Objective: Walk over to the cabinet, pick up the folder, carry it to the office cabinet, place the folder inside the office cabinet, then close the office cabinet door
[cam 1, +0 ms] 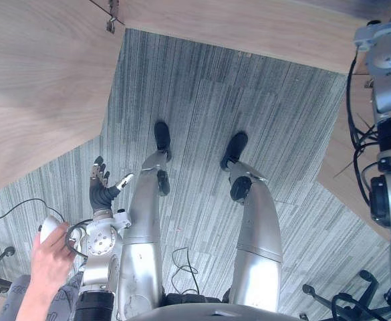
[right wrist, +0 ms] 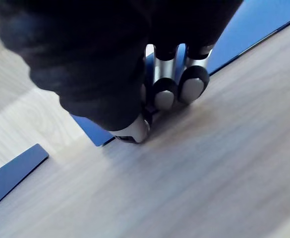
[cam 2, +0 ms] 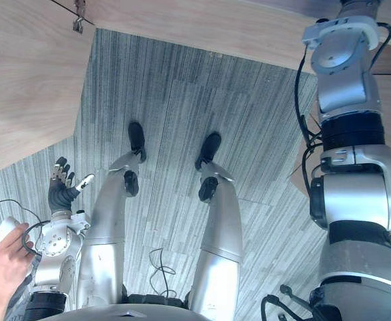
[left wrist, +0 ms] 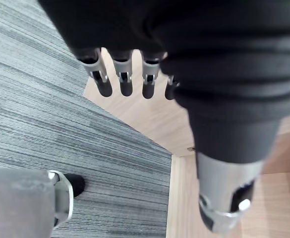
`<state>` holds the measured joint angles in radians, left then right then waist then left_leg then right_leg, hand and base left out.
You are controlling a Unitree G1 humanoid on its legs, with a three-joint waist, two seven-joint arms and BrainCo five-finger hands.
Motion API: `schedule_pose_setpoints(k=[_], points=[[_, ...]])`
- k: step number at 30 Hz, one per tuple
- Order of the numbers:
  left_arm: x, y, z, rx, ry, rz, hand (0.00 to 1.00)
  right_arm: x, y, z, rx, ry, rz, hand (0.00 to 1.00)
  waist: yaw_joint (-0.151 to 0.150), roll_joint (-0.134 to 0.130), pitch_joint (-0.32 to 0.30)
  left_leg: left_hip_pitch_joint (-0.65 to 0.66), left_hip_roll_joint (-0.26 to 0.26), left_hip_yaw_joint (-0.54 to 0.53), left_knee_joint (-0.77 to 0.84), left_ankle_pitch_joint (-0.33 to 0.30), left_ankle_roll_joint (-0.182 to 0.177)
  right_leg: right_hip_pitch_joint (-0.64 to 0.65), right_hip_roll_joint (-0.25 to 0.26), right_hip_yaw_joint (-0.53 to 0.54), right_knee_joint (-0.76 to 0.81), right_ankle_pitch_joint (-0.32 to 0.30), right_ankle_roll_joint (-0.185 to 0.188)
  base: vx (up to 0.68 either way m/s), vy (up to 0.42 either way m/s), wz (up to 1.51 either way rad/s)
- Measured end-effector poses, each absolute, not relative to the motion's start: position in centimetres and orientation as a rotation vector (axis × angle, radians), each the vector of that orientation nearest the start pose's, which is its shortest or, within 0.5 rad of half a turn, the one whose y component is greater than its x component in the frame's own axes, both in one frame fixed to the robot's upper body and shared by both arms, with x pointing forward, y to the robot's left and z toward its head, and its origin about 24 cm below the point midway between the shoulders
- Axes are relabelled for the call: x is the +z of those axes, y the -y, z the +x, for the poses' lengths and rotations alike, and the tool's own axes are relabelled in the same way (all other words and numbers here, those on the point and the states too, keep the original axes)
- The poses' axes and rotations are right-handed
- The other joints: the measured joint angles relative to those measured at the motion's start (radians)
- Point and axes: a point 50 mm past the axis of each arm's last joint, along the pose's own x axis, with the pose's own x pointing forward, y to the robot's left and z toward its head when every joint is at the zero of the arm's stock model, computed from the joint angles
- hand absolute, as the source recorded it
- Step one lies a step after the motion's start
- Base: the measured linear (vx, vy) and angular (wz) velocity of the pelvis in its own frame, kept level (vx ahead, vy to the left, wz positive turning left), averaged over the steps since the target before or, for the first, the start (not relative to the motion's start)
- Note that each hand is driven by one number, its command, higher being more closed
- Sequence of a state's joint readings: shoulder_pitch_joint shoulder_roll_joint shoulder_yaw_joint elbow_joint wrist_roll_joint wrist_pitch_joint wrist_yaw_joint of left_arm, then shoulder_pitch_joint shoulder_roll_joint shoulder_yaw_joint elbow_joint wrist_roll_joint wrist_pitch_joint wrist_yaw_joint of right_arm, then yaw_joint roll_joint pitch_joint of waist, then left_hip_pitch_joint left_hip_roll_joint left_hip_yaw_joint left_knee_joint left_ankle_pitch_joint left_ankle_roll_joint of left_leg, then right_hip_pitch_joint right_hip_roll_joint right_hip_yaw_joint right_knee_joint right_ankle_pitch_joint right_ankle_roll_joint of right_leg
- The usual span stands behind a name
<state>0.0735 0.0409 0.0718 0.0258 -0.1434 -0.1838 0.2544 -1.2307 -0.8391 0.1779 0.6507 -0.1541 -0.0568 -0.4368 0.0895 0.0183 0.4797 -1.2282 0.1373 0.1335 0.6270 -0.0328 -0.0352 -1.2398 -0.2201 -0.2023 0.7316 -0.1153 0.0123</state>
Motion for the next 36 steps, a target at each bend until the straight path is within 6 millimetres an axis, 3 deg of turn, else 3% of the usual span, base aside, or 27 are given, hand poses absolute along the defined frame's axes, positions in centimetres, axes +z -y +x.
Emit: schedule_pose_setpoints(k=[8,23,26,31,33,34,36], points=[[4.0,-19.0,23.4,0.333,0.106,-0.136,0.00,39.9,29.3,34.0,-0.700,0.786,-0.527,1.00,0.000,0.000,0.000,-0.024,0.005,0.004,0.018,0.009,0.005,-0.030,-0.003,0.003,0.027,-0.002,0.001,0.00,0.000,0.00],[3.3,-18.4,23.4,0.306,0.076,-0.160,0.00,41.9,29.8,34.1,-0.632,0.769,-0.239,1.00,0.007,0.006,-0.003,-0.013,0.002,0.009,-0.045,0.062,-0.014,-0.051,-0.006,0.000,0.030,0.002,-0.009,-0.04,-0.010,0.03],[2.6,-17.7,24.4,0.309,0.042,-0.184,0.00,41.7,29.4,34.2,-0.599,0.796,-0.117,1.00,0.010,0.020,-0.012,-0.010,0.009,0.008,-0.045,0.075,-0.008,-0.045,0.001,-0.006,0.019,0.017,-0.009,-0.04,-0.022,-0.05],[2.6,-16.5,27.8,0.306,-0.021,-0.216,0.00,39.1,26.5,35.4,-0.487,0.801,0.127,1.00,-0.012,0.023,-0.014,-0.002,0.033,-0.003,0.002,0.064,-0.006,-0.014,0.019,-0.019,0.021,0.026,-0.022,-0.05,-0.022,-0.13],[2.6,-16.5,28.3,0.307,-0.033,-0.215,0.00,35.6,24.7,36.2,-0.440,0.755,0.213,1.00,-0.017,0.023,-0.014,0.034,0.046,0.000,0.024,0.046,-0.005,0.027,0.030,-0.015,0.022,0.025,-0.025,-0.06,-0.030,-0.18],[2.6,-16.5,28.3,0.308,-0.034,-0.214,0.00,35.3,24.5,36.3,-0.435,0.750,0.221,1.00,-0.017,0.023,-0.014,0.038,0.047,0.000,0.025,0.045,-0.005,0.032,0.031,-0.015,0.022,0.025,-0.025,-0.06,-0.038,-0.17],[2.4,-16.7,28.4,0.309,-0.050,-0.200,0.00,31.6,22.1,36.0,-0.338,0.715,0.318,1.00,-0.028,0.022,-0.014,0.101,0.051,0.003,0.034,0.021,-0.001,0.093,0.035,-0.010,0.022,0.016,-0.033,-0.06,-0.043,-0.10]])
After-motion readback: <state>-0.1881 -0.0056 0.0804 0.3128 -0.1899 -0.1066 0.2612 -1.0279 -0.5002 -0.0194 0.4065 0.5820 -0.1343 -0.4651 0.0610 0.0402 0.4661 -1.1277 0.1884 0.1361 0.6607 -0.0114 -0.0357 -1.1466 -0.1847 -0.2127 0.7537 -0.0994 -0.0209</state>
